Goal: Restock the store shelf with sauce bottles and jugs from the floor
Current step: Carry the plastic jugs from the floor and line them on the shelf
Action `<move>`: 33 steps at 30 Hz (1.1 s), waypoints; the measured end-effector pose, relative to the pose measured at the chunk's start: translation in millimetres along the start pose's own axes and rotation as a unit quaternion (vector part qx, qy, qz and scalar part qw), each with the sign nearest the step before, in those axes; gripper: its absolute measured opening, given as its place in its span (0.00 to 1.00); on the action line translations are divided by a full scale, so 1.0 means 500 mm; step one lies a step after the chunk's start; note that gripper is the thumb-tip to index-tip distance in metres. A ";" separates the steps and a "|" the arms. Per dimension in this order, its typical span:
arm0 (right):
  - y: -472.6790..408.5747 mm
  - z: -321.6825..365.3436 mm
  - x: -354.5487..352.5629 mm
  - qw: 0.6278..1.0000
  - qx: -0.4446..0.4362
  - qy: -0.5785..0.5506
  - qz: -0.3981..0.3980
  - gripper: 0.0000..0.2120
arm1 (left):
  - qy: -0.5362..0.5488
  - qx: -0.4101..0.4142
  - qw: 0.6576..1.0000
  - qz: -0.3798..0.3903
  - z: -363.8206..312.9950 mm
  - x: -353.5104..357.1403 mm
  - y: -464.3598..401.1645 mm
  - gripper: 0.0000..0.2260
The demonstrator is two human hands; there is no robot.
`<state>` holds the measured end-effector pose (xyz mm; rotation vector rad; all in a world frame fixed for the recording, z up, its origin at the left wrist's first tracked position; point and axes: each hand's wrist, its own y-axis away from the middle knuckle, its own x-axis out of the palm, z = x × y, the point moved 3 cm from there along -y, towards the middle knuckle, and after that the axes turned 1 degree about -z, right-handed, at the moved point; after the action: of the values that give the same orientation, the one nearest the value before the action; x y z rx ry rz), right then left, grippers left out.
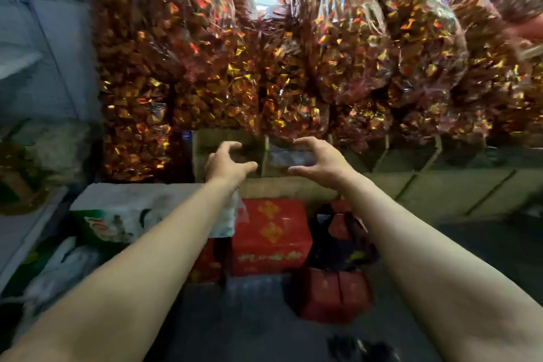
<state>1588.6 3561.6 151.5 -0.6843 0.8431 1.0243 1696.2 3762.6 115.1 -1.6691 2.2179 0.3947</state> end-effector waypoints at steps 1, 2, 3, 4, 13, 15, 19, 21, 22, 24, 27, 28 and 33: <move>0.034 -0.053 -0.023 1.000 0.014 0.018 0.001 0.35 | -0.011 0.002 1.000 0.015 -0.014 0.060 0.032 0.25; 0.069 -0.104 -0.042 0.999 0.033 0.028 0.006 0.36 | -0.026 0.002 0.999 0.034 -0.026 0.118 0.063 0.26; 0.104 -0.154 -0.057 0.998 0.057 0.032 0.012 0.36 | -0.040 0.004 0.998 0.053 -0.033 0.172 0.093 0.26; 0.136 -0.203 -0.070 0.996 0.079 0.031 0.013 0.37 | -0.052 0.010 0.996 0.067 -0.042 0.217 0.124 0.26; 0.357 -0.483 -0.122 0.975 0.219 -0.018 -0.035 0.37 | -0.107 0.036 0.981 0.161 -0.075 0.461 0.243 0.28; 0.390 -0.521 -0.124 0.967 0.251 -0.018 -0.034 0.36 | -0.117 0.041 0.976 0.181 -0.077 0.504 0.247 0.28; 0.438 -0.596 -0.128 0.955 0.291 -0.018 -0.050 0.35 | -0.135 0.046 0.964 0.222 -0.063 0.599 0.255 0.29; 0.457 -0.633 -0.117 0.951 0.304 -0.024 -0.062 0.34 | -0.144 0.048 0.957 0.245 -0.049 0.646 0.266 0.29; 0.470 -0.653 -0.105 0.948 0.311 -0.033 -0.063 0.34 | -0.148 0.047 0.954 0.258 -0.037 0.667 0.275 0.29; 0.500 -0.686 -0.078 0.941 0.330 -0.053 -0.057 0.34 | -0.154 0.039 0.945 0.287 -0.012 0.704 0.299 0.28; 0.541 -0.743 -0.047 0.929 0.360 -0.076 -0.040 0.34 | -0.162 0.021 0.934 0.319 0.018 0.754 0.325 0.30; 0.551 -0.764 -0.040 0.927 0.365 -0.082 -0.035 0.34 | -0.164 0.017 0.932 0.323 0.026 0.773 0.331 0.30; 0.594 -0.892 0.022 0.920 0.377 -0.106 0.002 0.34 | -0.166 -0.016 0.931 0.326 0.086 0.886 0.379 0.28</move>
<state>1195.6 3313.8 -116.1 0.0872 0.9562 0.6752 1405.4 3447.2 -108.4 -0.7467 2.4373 0.8086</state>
